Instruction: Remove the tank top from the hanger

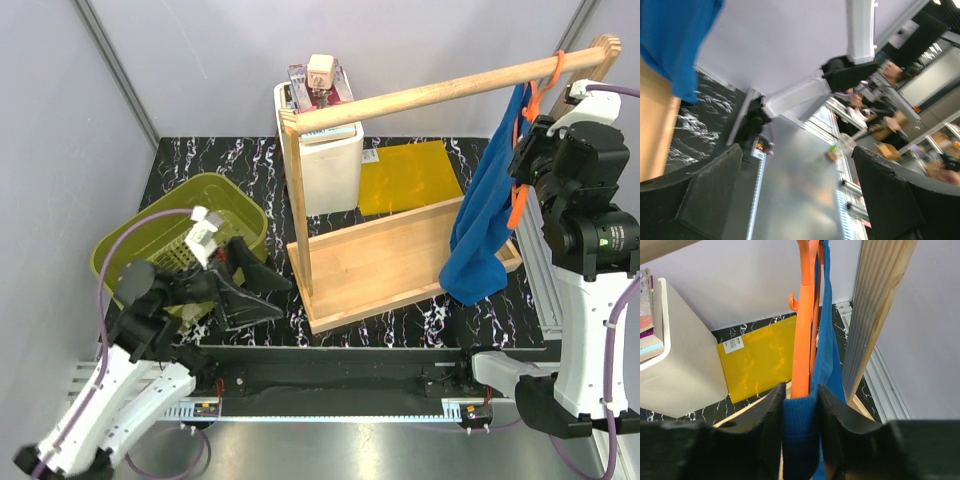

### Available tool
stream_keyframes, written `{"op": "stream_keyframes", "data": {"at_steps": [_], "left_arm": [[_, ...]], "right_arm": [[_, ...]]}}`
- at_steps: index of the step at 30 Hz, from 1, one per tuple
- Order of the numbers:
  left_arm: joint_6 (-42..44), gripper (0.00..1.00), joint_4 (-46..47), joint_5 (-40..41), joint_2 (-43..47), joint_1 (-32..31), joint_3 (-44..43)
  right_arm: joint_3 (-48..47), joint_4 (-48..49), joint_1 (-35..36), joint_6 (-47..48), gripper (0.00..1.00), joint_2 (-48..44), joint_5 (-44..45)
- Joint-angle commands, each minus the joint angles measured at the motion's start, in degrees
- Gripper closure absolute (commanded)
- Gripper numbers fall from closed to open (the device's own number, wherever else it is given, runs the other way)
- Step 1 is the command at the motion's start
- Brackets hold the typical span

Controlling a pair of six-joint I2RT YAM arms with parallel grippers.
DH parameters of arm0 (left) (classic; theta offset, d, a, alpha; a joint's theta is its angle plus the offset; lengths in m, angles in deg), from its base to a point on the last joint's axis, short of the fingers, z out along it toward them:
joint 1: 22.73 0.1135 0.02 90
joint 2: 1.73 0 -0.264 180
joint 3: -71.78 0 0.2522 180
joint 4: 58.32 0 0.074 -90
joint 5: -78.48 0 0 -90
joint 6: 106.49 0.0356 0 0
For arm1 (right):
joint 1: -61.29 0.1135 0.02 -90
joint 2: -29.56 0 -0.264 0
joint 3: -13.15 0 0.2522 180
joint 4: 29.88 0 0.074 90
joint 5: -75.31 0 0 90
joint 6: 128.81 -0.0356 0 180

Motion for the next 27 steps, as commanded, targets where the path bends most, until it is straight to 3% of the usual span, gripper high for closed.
{"op": "stream_keyframes", "data": {"at_steps": [1,5,6,11,17,22,27], "left_arm": [[7.5,0.08,-1.0,6.4,-10.4,-12.8,-7.0],[16.8,0.11,-9.3,20.8,-14.6,-33.4,-14.3],[17.9,0.12,-10.0,25.9,-15.1,-35.6,-14.8],[20.8,0.12,-10.2,39.1,-17.0,-45.3,-15.5],[23.8,0.14,-9.8,49.5,-23.4,-51.7,-19.2],[25.7,0.14,-9.3,52.7,-28.9,-52.2,-23.6],[28.5,0.13,-9.7,62.0,-31.7,-52.5,-25.9]], "right_arm": [[0.7,4.7,0.1,-0.3,0.7,0.3,1.0],[-0.4,5.0,0.2,-0.7,0.95,0.1,-0.4],[-1.2,5.1,0.2,-0.9,0.99,-0.3,-1.9],[-4.2,5.7,0.1,-2.1,1.0,-3.9,-8.1],[-4.2,7.1,0.2,-2.4,1.0,-10.4,-12.0],[5.6,2.4,0.1,-7.1,1.0,-18.8,-19.1],[16.2,-6.5,0.2,-9.9,1.0,-31.5,-29.5]]}}
